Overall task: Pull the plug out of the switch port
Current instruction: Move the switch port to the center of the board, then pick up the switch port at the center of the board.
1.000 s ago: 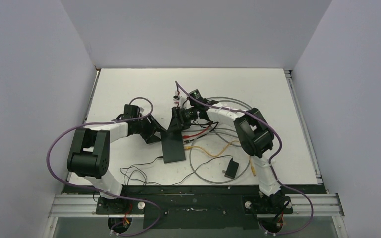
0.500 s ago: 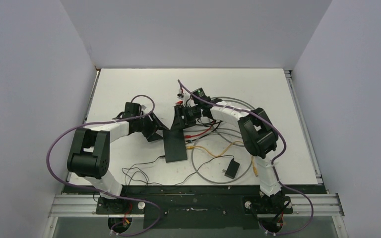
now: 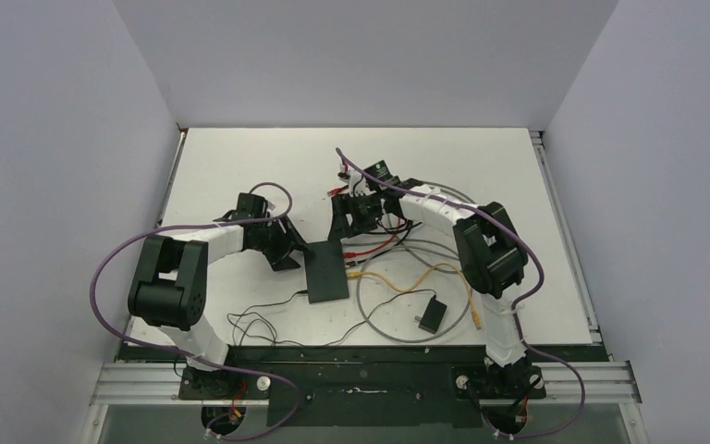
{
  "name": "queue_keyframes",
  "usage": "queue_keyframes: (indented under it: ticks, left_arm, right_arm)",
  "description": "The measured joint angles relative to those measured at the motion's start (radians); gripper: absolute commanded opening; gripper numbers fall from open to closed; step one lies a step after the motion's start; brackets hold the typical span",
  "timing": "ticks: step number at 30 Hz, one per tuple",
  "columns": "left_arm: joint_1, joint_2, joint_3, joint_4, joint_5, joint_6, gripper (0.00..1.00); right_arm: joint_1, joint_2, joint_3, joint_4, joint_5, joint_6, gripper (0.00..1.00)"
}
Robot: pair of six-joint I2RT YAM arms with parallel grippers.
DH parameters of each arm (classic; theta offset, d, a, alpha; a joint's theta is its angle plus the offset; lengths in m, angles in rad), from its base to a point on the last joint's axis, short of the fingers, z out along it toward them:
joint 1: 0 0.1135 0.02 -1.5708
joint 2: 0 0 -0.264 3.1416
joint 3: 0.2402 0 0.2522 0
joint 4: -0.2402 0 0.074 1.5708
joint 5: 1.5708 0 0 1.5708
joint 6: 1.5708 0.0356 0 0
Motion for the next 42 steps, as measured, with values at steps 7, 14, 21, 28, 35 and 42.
queue_keyframes:
  ticks: [7,14,21,28,35,42]
  left_arm:
    - [-0.026,0.021,-0.024,0.053,0.034,-0.027,0.53]
    - [-0.035,0.029,-0.030,0.101,0.049,-0.071,0.53]
    - [-0.043,0.037,-0.034,0.159,0.064,-0.121,0.52]
    - [-0.054,0.037,-0.037,0.206,0.068,-0.185,0.52]
    - [-0.053,0.037,-0.045,0.276,0.068,-0.260,0.52]
    - [-0.054,0.036,-0.047,0.337,0.078,-0.297,0.52]
  right_arm:
    - [-0.002,0.072,0.000,-0.010,-0.042,-0.019,0.67]
    - [-0.007,0.087,-0.010,0.016,-0.075,-0.011,0.63]
    - [-0.049,0.087,-0.060,0.105,-0.136,0.061,0.55]
    - [-0.083,0.087,-0.123,0.224,-0.183,0.159,0.51]
    - [-0.115,0.084,-0.187,0.361,-0.203,0.250,0.45]
    - [-0.126,0.083,-0.241,0.486,-0.220,0.336,0.46]
